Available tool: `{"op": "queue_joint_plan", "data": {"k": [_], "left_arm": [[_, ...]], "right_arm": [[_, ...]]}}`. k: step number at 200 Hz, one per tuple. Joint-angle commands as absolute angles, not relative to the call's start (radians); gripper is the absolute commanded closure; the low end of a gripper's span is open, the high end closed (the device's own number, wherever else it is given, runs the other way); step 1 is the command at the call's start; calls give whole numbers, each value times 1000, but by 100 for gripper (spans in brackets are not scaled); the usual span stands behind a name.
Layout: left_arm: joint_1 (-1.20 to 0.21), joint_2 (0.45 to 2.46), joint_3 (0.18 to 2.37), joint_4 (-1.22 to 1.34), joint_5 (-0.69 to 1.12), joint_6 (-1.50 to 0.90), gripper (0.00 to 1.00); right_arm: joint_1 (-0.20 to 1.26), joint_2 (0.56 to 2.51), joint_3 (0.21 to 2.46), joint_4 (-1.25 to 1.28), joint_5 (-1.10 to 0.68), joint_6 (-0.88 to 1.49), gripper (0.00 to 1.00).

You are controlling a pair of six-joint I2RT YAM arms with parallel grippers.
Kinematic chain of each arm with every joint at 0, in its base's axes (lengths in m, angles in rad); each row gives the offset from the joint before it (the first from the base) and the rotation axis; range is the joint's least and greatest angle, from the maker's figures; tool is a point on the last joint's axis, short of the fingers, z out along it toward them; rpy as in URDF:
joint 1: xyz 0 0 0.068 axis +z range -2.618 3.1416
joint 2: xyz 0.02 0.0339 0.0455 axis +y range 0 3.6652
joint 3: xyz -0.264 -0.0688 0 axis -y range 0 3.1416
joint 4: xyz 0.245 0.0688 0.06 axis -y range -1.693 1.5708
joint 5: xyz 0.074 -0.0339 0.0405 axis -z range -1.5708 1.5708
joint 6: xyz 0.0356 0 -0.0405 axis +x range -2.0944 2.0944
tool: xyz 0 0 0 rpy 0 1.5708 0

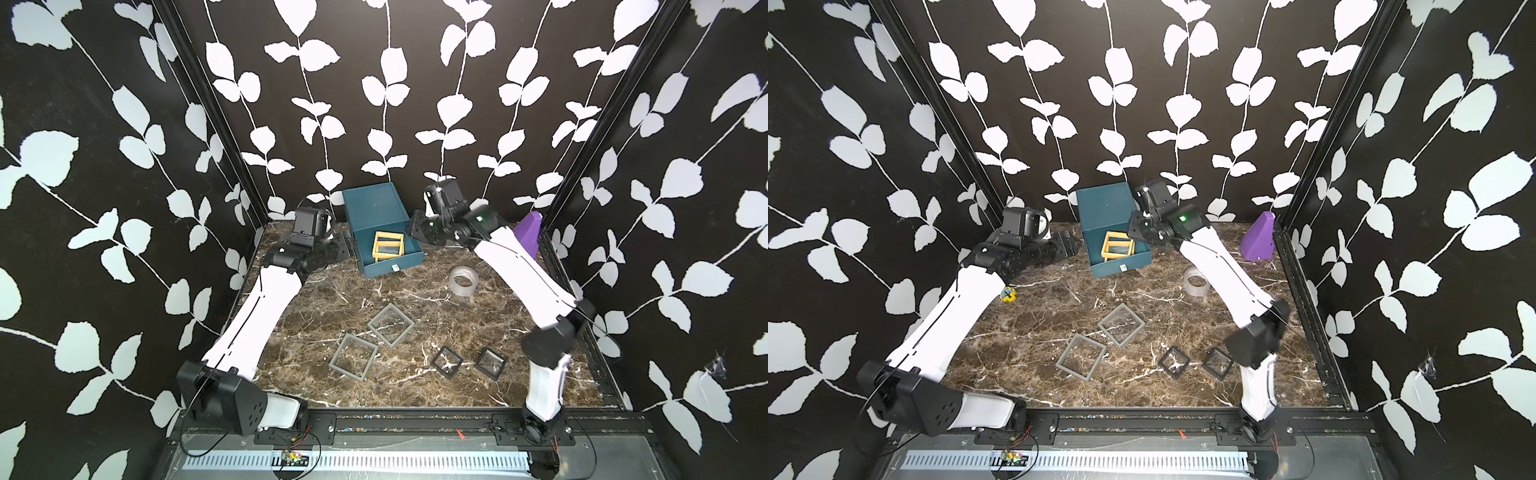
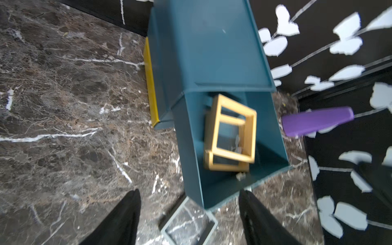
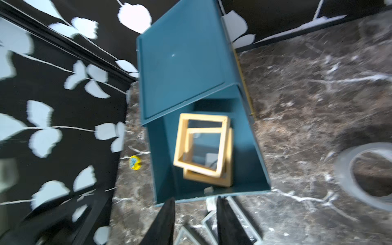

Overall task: Place the brooch boxes into the drawer by color
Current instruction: Place the brooch box in the drawer, then close the drawer in the storage box.

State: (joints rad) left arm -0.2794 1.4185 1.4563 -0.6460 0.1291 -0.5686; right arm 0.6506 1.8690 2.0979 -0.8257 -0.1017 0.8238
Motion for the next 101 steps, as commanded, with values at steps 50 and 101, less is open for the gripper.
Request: {"op": "queue_joint_plan", "data": {"k": [50, 101], "left_arm": [[-193, 1647, 1646, -507, 250, -609, 32], [-181, 1795, 1743, -497, 288, -599, 37]], "right_arm": [[614, 1701, 1501, -295, -352, 1093, 67], [602, 1735, 1422, -193, -379, 1141, 70]]}}
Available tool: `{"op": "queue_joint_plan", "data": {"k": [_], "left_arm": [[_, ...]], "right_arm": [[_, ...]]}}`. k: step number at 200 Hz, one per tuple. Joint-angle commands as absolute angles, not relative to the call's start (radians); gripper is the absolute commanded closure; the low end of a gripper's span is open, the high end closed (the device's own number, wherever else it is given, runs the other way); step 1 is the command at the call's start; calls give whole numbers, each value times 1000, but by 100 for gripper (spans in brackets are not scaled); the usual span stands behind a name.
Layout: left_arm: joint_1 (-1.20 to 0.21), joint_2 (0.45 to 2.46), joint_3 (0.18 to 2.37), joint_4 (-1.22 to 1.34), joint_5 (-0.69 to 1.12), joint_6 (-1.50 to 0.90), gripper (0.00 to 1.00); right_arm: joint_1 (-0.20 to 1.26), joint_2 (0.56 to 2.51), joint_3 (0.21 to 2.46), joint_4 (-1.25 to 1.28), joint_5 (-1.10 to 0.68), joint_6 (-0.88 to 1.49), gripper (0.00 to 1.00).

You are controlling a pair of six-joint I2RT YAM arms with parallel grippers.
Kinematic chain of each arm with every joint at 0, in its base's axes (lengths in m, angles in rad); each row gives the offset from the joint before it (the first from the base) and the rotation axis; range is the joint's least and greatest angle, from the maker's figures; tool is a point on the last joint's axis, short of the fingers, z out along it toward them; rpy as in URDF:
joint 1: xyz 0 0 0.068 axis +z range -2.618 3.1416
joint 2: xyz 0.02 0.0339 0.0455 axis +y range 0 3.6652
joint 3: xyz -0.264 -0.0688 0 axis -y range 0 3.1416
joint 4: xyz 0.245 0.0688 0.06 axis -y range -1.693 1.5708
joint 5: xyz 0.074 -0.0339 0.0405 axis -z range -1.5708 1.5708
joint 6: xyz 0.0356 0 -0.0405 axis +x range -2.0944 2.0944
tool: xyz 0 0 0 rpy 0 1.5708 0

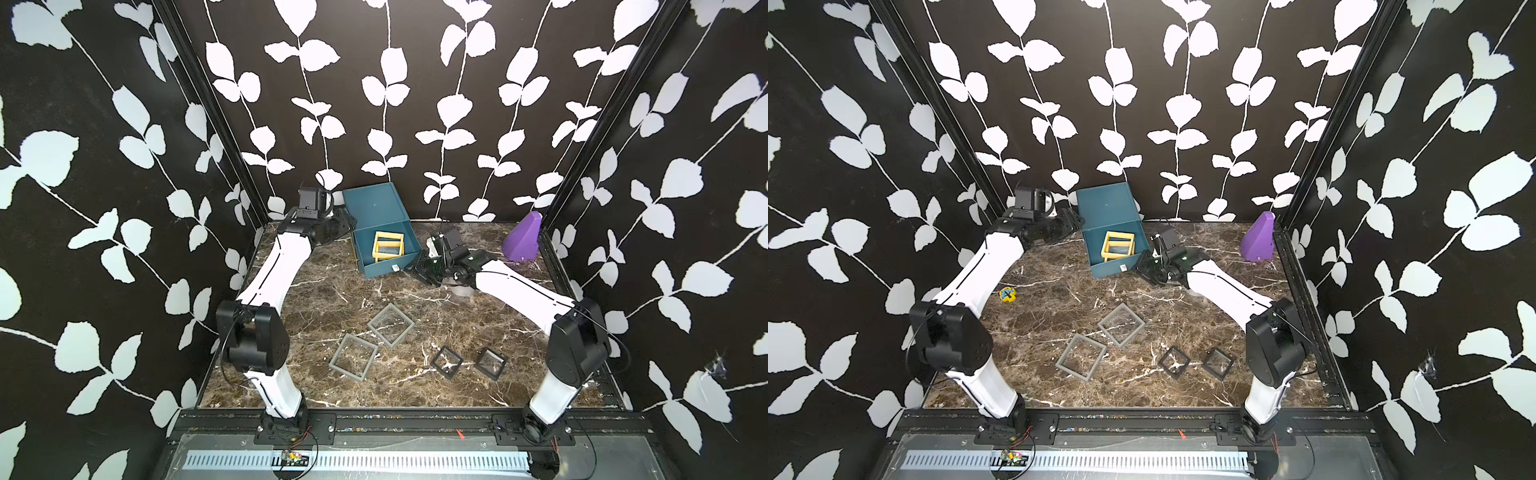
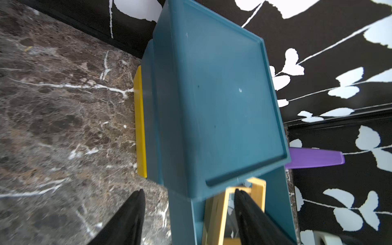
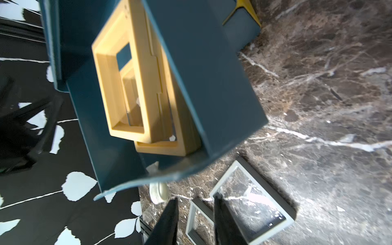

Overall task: Place the brooch boxes into the drawer by color
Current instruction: Close the drawer in the storage box.

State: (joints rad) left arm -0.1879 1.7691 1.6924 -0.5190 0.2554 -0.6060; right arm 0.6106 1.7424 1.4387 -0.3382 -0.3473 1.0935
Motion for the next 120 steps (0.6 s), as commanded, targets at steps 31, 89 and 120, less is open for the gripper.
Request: {"op": "queue_joint_plan", "data": {"k": [31, 89, 120], "left_arm": [[-182, 1849, 1774, -498, 299, -591, 44], [-182, 1876, 1764, -496, 312, -581, 62], [-181, 1879, 1755, -489, 325, -580, 68]], "right_arm": [[598, 1763, 1420, -167, -380, 1152, 71], [594, 1817, 1465, -149, -375, 1170, 72], [593, 1836, 1487, -138, -376, 1183, 73]]}}
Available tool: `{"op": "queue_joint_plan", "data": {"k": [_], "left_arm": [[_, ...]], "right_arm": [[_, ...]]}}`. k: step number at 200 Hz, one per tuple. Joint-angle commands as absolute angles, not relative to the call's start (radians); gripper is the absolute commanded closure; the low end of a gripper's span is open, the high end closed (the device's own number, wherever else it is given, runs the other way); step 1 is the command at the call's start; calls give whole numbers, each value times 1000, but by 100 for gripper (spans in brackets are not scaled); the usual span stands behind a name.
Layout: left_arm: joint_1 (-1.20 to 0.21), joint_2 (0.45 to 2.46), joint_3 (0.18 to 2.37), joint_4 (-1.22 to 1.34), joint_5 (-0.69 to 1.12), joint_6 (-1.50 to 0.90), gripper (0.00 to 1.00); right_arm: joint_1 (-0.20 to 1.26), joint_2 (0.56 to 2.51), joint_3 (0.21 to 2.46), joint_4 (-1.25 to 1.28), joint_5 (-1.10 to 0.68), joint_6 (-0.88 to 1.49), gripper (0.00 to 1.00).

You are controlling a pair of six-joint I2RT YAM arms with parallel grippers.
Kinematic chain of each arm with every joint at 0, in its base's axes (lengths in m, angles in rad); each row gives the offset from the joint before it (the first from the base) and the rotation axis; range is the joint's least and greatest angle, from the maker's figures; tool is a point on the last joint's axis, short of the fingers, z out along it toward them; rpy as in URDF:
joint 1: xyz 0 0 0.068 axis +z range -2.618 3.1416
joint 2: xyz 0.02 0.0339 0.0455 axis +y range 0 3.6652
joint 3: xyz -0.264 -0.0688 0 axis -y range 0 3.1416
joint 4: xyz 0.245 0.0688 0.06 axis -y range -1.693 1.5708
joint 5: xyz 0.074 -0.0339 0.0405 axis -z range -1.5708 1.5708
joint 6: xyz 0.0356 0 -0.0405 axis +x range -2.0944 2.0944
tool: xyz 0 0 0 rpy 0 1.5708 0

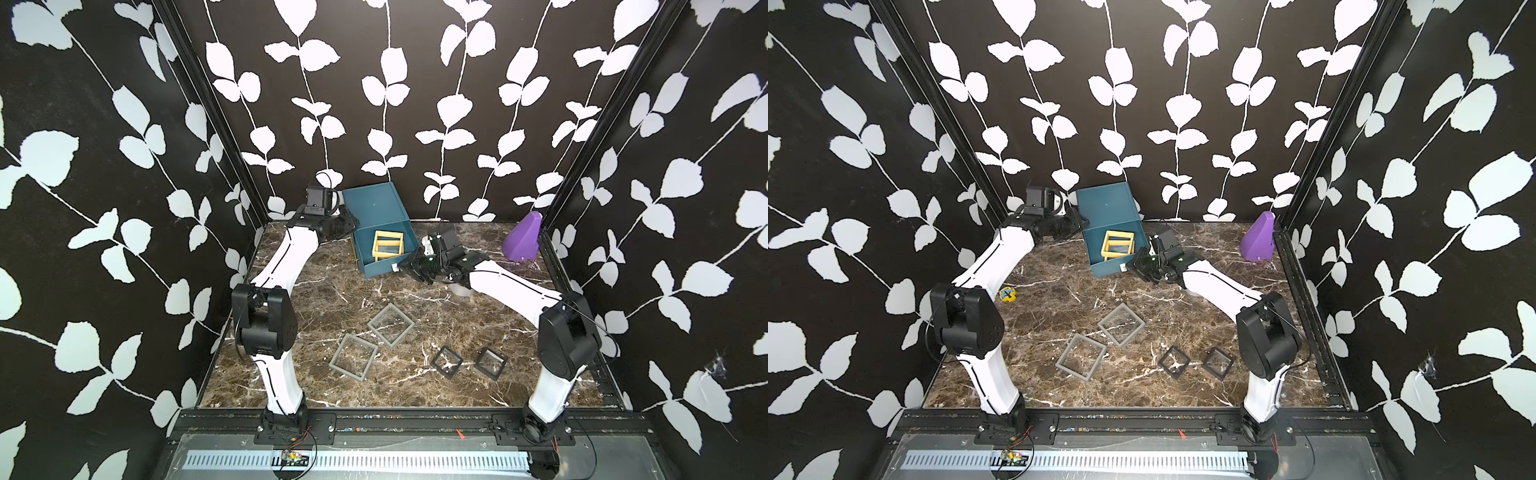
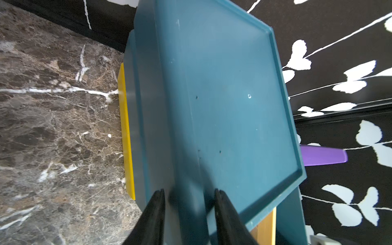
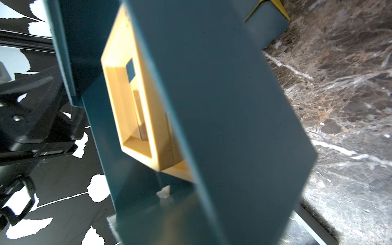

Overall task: Place the brooch boxes into the drawer by color
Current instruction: Close the drawer in the storage box.

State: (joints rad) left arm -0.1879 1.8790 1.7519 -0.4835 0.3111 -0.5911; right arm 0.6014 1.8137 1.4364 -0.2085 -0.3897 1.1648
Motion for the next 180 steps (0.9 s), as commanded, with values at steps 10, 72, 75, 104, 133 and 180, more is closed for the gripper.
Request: {"op": "queue_joint_plan", "data": {"k": [10, 72, 75, 104, 133, 180], "left_arm": [[-182, 1880, 1753, -489, 329, -580, 69], [-182, 1849, 1684, -470, 344, -591, 73], [-181, 1848, 1681, -469, 344, -591, 73], [-182, 1844, 1662, -464, 357, -597, 74], [-184, 1838, 1652, -457, 361, -598, 75], [-183, 1834, 1650, -457, 370, -597, 75]], "right_arm": [[592, 1843, 1494, -134, -375, 1188, 73], [592, 1911, 1587, -122, -356, 1210, 73], [591, 1917, 1593, -122, -357, 1213, 73], [589, 1954, 1652, -125, -348, 1224, 74], [584, 1997, 1693, -114, -339, 1243, 74], [580, 2076, 1773, -63, -309, 1298, 74]]}}
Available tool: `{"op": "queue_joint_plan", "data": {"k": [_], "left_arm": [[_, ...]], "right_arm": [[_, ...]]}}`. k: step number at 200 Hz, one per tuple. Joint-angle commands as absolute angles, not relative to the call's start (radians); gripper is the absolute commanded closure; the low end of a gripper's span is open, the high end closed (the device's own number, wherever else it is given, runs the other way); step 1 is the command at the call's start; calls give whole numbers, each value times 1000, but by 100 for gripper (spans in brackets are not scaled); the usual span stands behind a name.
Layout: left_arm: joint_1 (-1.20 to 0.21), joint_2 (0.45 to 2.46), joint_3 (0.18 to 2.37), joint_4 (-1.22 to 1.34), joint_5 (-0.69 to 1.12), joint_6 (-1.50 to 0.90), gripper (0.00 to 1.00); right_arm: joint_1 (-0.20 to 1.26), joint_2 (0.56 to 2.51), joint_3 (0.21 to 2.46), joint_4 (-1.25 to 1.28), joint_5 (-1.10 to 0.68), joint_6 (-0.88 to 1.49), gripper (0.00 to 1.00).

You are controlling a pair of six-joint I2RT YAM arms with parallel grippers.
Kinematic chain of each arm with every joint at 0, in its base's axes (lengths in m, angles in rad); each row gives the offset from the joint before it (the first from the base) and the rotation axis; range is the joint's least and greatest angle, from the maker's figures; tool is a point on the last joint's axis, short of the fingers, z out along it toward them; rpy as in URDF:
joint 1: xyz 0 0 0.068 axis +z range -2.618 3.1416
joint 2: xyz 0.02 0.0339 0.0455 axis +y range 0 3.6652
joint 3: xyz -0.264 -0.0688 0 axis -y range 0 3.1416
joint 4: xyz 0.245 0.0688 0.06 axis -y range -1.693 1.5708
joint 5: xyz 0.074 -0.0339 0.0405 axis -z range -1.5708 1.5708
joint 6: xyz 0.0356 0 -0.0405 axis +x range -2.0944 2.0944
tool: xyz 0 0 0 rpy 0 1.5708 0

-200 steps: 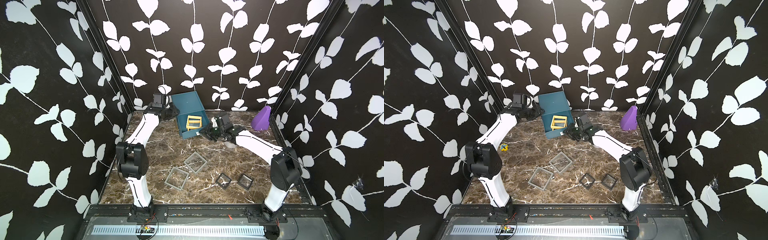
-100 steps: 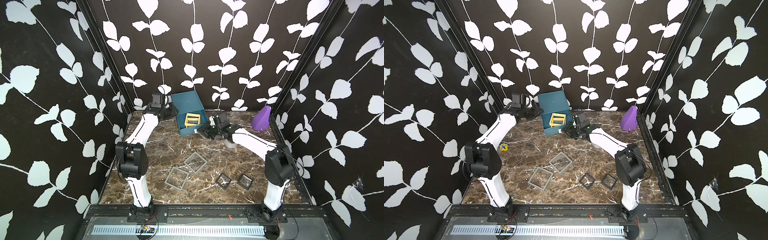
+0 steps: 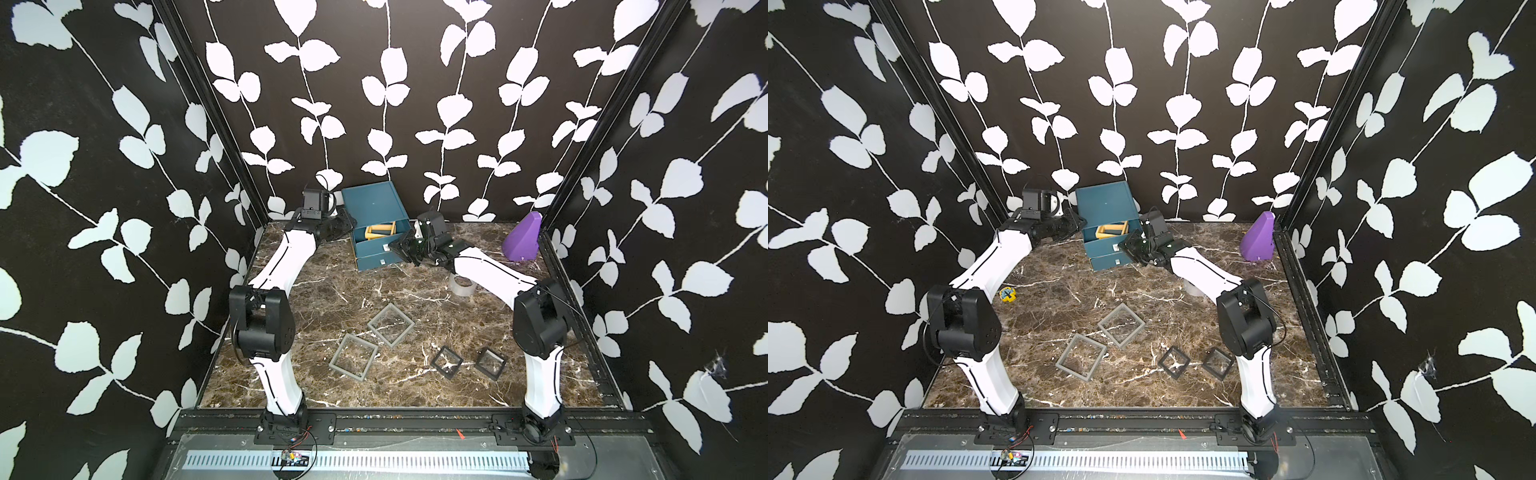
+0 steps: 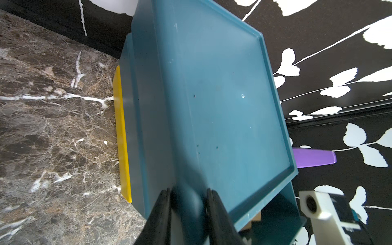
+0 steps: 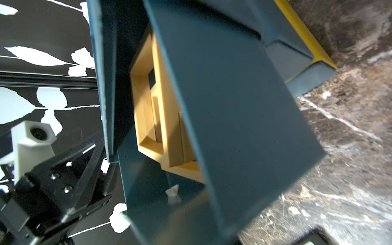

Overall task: Place the brooch boxes into the drawer by color
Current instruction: Close the drawer in the storage box.

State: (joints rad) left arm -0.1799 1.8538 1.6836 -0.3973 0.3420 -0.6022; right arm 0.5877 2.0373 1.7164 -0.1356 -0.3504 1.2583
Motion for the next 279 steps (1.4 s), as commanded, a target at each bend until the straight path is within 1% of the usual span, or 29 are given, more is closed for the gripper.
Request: {"op": "queue_joint_plan", "data": {"k": [1, 66, 127, 195, 214, 235, 244, 259, 279], "left_arm": [[-184, 1835, 1650, -457, 370, -597, 75], [-183, 1832, 1647, -456, 382, -598, 77], [-192, 1826, 1634, -456, 379, -599, 77], [-197, 1820, 1634, -454, 377, -601, 77], [-198, 1819, 1634, -454, 377, -601, 77], [-198, 1818, 1635, -454, 376, -601, 77], [-198, 1817, 1634, -455, 375, -599, 77], [-198, 1815, 1638, -457, 372, -595, 77], [-197, 1816, 1643, -460, 375, -591, 77]], "right_arm": [[581, 2077, 1775, -63, -309, 1299, 74], [580, 2154, 1848, -23, -268, 1370, 74], [580, 2180, 1867, -8, -220, 1446, 74], [583, 2198, 1880, 0, -217, 1500, 74], [583, 2147, 1816, 41, -196, 1495, 68], [582, 2074, 1710, 105, -170, 1469, 52], [582, 2058, 1664, 126, -171, 1468, 48], [581, 2069, 1603, 186, -202, 1500, 46], [584, 2117, 1581, 270, -238, 1544, 46]]}}
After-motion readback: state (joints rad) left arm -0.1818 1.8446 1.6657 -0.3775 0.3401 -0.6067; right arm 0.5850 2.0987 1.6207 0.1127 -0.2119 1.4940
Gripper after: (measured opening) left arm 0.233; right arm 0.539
